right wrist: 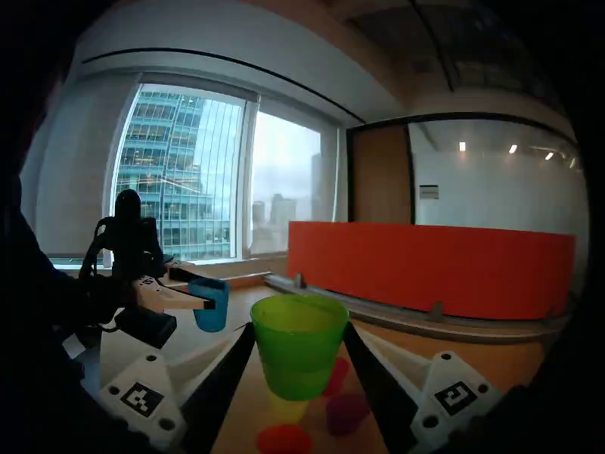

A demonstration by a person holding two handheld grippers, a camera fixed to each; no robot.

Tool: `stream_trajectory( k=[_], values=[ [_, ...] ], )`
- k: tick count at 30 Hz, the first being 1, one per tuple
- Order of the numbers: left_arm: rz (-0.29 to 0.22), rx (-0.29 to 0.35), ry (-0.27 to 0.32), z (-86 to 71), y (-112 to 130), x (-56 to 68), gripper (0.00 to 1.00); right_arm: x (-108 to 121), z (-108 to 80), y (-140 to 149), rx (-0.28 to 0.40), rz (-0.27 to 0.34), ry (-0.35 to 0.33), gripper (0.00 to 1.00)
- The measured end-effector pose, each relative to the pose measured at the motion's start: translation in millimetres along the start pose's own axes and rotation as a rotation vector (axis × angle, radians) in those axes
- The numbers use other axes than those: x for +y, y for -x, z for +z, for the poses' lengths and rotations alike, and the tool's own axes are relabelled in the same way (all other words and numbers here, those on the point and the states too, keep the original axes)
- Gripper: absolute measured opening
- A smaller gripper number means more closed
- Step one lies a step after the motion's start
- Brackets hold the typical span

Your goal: Pour water

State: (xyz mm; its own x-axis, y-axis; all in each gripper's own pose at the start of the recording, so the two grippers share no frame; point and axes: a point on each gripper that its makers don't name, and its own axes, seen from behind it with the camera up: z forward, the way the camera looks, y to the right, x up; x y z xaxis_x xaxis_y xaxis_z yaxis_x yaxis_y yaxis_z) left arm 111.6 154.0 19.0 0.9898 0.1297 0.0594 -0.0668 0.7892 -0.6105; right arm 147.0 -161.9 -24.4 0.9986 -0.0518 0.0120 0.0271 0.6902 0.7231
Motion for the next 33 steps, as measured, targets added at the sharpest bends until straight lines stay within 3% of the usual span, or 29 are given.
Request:
stream_trajectory(
  k=[9, 20, 33],
  values=[
    [0.022, -0.04, 0.012, -0.7, 17.8, 9.0, 0.9, 20.1, -20.1, 4.3, -0.02, -0.004, 0.049, 0.88],
    [0.059, -0.116, 0.043, 5.1, 33.4, 18.1, 0.89, 30.4, -31.8, 12.4, -0.06, -0.01, 0.074, 0.88],
    [0.099, -0.27, 0.094, 14.2, 75.6, 29.6, 0.89, 49.2, -41.5, 48.4, -0.194, 0.01, 0.092, 0.88]
  ],
)
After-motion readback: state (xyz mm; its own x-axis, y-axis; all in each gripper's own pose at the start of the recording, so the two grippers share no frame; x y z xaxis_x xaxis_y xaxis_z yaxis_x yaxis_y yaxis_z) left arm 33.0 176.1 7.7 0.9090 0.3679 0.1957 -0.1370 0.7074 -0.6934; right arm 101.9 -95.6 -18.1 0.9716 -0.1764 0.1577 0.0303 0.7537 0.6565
